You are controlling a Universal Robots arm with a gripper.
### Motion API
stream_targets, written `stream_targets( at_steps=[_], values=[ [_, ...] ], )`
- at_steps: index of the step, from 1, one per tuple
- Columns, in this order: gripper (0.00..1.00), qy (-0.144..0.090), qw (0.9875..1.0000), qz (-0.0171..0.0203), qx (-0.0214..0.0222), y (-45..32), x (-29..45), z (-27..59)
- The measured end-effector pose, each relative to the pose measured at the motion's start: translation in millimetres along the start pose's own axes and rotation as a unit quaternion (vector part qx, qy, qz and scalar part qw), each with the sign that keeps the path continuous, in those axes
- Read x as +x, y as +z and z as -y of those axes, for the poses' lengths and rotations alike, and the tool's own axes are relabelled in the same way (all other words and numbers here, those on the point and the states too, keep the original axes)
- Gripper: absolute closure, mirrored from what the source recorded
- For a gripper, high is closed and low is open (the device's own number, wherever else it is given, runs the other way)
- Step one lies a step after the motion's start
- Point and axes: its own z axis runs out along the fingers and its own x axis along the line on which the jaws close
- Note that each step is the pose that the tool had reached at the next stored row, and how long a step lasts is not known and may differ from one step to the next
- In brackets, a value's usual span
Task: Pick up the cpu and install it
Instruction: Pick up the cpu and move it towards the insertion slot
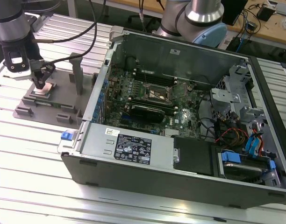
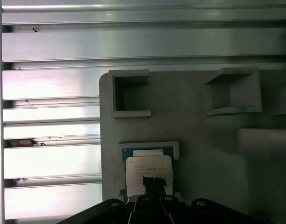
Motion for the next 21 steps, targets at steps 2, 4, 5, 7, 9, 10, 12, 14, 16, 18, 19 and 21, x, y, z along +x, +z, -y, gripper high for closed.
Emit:
stream_targets(
  at_steps=[2,4,5,7,9,10,12,14,16,18,19,21],
  values=[
    [0.89,0.0,1.0,0.0,0.0,0.4,0.4,-0.1],
    [0.89,0.0,1.0,0.0,0.0,0.5,0.6,-0.1],
    [0.89,0.0,1.0,0.0,0.0,0.6,0.6,-0.1],
    [0.77,0.0,1.0,0.0,0.0,0.7,0.7,-0.1],
    [0.64,0.0,1.0,0.0,0.0,0.8,0.9,-0.1],
    [0.64,0.0,1.0,0.0,0.0,0.9,0.9,-0.1],
    [0.52,0.0,1.0,0.0,0.0,1.0,1.0,0.0],
    [0.46,0.0,1.0,0.0,0.0,1.1,1.1,0.0],
    [0.34,0.0,1.0,0.0,0.0,1.1,1.1,0.0],
    [0.34,-0.003,1.0,-0.0002,0.0,1.3,1.3,0.0],
    [0.34,-0.008,1.0,-0.0004,-0.0003,1.7,1.3,0.0],
    [0.34,-0.028,0.9996,-0.0013,-0.0013,4.5,1.4,0.1]
  ],
)
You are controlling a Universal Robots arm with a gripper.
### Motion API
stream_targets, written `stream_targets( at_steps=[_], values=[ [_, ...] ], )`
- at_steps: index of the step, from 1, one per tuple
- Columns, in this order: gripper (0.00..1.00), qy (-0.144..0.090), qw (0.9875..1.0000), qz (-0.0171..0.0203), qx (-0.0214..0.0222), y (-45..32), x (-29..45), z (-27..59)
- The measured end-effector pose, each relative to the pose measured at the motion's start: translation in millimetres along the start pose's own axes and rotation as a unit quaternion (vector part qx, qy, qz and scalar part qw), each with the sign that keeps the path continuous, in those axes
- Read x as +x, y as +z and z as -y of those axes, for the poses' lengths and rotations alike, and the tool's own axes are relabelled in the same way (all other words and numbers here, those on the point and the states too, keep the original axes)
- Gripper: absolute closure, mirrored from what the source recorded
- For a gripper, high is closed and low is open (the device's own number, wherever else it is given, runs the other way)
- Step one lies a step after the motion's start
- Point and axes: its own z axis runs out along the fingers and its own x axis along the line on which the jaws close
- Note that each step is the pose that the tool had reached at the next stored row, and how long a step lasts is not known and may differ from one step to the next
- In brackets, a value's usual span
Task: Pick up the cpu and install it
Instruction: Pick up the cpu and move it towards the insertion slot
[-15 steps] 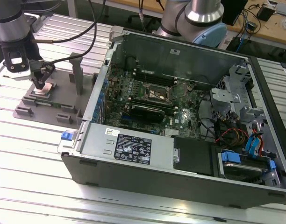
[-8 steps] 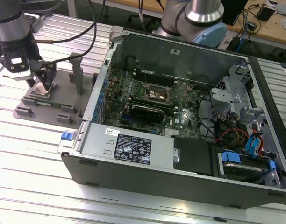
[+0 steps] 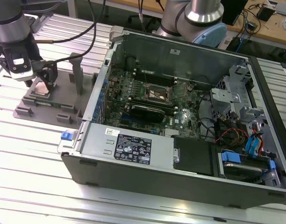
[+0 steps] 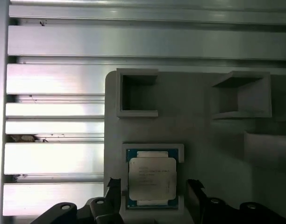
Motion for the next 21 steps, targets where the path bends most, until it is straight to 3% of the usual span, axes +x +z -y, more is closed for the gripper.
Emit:
stream_targets(
  at_steps=[8,21],
  values=[
    [0.34,0.0,1.0,-0.0001,-0.0001,9.6,-0.1,-2.1],
    [0.34,0.001,1.0,0.0,0.0,15.8,-1.5,-5.2]
  ],
)
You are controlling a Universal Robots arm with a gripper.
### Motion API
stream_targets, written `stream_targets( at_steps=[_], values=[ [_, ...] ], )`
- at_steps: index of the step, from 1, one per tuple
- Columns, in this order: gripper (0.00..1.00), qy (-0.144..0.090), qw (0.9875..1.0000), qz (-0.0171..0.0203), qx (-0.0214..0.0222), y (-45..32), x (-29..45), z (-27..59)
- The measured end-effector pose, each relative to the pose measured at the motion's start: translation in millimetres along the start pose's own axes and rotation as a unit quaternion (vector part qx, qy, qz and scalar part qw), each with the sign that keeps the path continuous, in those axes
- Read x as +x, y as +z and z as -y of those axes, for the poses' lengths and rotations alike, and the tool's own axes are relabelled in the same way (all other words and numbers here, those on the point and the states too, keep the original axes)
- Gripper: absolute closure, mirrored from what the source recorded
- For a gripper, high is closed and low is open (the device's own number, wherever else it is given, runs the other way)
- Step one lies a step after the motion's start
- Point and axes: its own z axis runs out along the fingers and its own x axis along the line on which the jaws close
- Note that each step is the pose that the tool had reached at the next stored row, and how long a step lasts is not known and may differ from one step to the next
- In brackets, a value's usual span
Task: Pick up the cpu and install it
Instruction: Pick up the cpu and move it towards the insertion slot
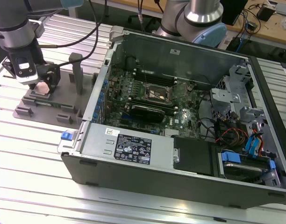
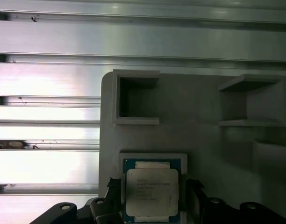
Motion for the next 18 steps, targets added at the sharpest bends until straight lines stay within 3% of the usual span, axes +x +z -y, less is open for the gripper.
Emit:
stream_targets(
  at_steps=[5,7,8,18],
  values=[
    [0.34,0.003,1.0,-0.0001,0.0002,0.3,0.0,0.0],
    [0.34,0.004,0.9999,-0.0122,-0.0027,0.5,-0.3,0.1],
    [0.34,0.004,0.9999,-0.014,-0.003,0.4,-0.3,0.1],
    [0.34,0.004,0.9999,-0.0143,-0.0031,0.6,-3.6,0.2]
  ],
)
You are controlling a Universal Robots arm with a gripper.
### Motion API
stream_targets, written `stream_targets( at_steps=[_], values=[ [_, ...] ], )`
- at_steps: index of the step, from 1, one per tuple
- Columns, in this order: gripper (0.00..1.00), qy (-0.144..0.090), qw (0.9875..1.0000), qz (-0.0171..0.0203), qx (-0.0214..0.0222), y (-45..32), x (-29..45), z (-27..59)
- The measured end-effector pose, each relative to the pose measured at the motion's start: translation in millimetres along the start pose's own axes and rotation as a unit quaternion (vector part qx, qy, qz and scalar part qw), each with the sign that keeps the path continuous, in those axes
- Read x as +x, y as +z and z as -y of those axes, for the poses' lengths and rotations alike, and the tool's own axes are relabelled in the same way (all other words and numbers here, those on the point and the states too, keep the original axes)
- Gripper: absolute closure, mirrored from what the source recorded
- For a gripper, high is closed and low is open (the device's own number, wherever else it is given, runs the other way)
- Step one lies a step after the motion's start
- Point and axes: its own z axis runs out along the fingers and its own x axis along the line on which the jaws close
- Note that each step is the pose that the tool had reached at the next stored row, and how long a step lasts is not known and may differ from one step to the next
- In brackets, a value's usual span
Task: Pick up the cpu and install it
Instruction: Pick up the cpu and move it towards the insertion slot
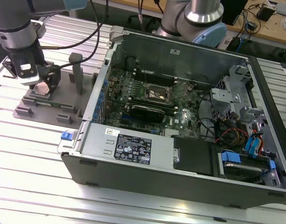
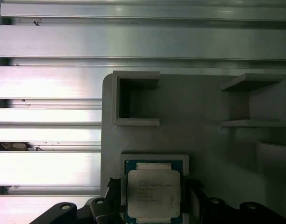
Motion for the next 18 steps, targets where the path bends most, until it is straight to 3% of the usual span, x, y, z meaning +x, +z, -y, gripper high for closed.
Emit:
stream_targets(
  at_steps=[12,15,16,18],
  values=[
    [0.34,0.0,1.0,0.0,0.0,-1.1,-0.1,-0.1],
    [0.36,0.0,1.0,0.0,0.0,-1.2,-0.1,-0.1],
    [0.43,0.0,1.0,0.0,0.0,-1.3,-0.1,-0.1],
    [0.43,0.0,1.0,0.0,0.0,-1.4,-0.1,-0.1]
  ],
)
